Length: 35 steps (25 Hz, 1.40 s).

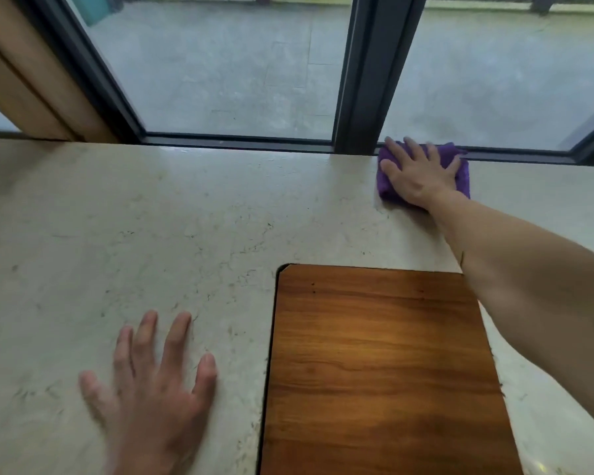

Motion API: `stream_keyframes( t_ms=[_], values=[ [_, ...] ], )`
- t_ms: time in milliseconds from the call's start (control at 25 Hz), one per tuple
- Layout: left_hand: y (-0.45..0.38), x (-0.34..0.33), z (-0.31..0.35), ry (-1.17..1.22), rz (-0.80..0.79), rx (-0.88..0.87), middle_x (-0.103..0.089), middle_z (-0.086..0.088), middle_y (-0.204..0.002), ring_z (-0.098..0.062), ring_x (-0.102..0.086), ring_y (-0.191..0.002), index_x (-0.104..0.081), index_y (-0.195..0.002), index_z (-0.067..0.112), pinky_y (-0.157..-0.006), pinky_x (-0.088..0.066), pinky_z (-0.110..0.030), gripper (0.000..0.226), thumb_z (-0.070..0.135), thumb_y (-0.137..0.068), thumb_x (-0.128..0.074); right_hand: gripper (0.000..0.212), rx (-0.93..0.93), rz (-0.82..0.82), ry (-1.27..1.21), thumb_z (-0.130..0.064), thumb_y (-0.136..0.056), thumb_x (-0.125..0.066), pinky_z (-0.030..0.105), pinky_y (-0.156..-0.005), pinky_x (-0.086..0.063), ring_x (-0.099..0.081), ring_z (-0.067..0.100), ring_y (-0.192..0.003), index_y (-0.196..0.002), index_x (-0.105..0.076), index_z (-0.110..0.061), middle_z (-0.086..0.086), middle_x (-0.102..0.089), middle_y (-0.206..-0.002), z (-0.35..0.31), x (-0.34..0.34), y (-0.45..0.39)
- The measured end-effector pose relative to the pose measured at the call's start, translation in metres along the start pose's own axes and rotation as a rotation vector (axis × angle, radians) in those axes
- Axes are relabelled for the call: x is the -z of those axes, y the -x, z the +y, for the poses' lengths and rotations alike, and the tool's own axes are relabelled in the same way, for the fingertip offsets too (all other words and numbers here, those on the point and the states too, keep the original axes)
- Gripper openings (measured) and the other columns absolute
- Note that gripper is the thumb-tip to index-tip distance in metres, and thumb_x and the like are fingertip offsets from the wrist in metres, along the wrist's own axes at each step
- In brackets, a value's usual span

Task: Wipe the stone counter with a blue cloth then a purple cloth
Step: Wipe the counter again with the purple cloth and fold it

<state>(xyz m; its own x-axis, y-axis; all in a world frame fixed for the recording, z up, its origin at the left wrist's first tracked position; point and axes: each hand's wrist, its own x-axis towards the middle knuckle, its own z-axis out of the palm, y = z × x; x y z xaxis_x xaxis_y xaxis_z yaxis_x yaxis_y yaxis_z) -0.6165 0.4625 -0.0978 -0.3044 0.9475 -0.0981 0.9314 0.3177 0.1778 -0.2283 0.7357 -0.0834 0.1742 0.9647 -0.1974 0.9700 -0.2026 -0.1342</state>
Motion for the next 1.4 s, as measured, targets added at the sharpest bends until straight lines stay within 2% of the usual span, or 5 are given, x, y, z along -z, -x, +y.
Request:
stream_keyframes(
  t_ms=[160, 440, 840, 1240, 1400],
  values=[
    [-0.003, 0.002, -0.004, -0.033, -0.026, -0.036, -0.012, 0.006, -0.163, -0.018, -0.004, -0.151, -0.019, -0.149, 0.049, -0.114, -0.001, -0.067, 0.067, 0.065, -0.085, -0.022, 0.056, 0.274, -0.017, 0.069, -0.062, -0.101, -0.016, 0.069, -0.116, 0.001, 0.001, 0.027, -0.155, -0.154, -0.003, -0.052, -0.011, 0.001, -0.169, -0.038, -0.009, 0.02],
    [-0.001, 0.005, -0.005, -0.01, -0.035, -0.068, -0.007, 0.004, -0.164, -0.02, -0.001, -0.151, -0.015, -0.15, 0.046, -0.113, 0.001, -0.07, 0.065, 0.066, -0.089, -0.018, 0.058, 0.334, 0.002, 0.051, -0.063, -0.1, -0.016, 0.065, -0.117, 0.006, 0.007, 0.026, -0.154, -0.155, 0.001, -0.051, -0.01, 0.005, -0.169, -0.043, -0.034, 0.135],
    [0.002, 0.007, -0.007, -0.008, -0.064, -0.15, -0.01, -0.003, -0.163, -0.032, -0.004, -0.151, -0.017, -0.147, 0.038, -0.106, 0.002, -0.079, 0.065, 0.064, -0.087, -0.016, 0.06, 0.14, 0.026, 0.071, -0.066, -0.097, -0.009, 0.067, -0.118, -0.004, 0.002, 0.025, -0.155, -0.154, 0.002, -0.052, -0.012, 0.002, -0.168, -0.033, -0.086, 0.395],
    [0.007, 0.007, -0.017, 0.038, -0.039, -0.232, -0.012, -0.011, -0.162, -0.042, -0.006, -0.149, -0.02, -0.144, 0.031, -0.102, -0.001, -0.081, 0.069, 0.064, -0.084, -0.014, 0.057, -0.218, -0.073, -0.009, -0.066, -0.097, -0.006, 0.063, -0.119, 0.006, 0.027, 0.015, -0.15, -0.149, 0.016, -0.057, -0.019, 0.025, -0.162, -0.048, -0.133, 0.661],
    [0.009, 0.007, -0.013, 0.016, -0.037, -0.22, -0.01, -0.011, -0.163, -0.041, -0.003, -0.149, -0.019, -0.147, 0.029, -0.101, 0.003, -0.083, 0.071, 0.063, -0.085, -0.012, 0.061, -0.504, 0.038, -0.048, -0.061, -0.1, -0.006, 0.065, -0.116, -0.012, -0.01, 0.029, -0.154, -0.158, -0.008, -0.042, -0.007, -0.004, -0.169, -0.096, -0.163, 0.708]
  ],
)
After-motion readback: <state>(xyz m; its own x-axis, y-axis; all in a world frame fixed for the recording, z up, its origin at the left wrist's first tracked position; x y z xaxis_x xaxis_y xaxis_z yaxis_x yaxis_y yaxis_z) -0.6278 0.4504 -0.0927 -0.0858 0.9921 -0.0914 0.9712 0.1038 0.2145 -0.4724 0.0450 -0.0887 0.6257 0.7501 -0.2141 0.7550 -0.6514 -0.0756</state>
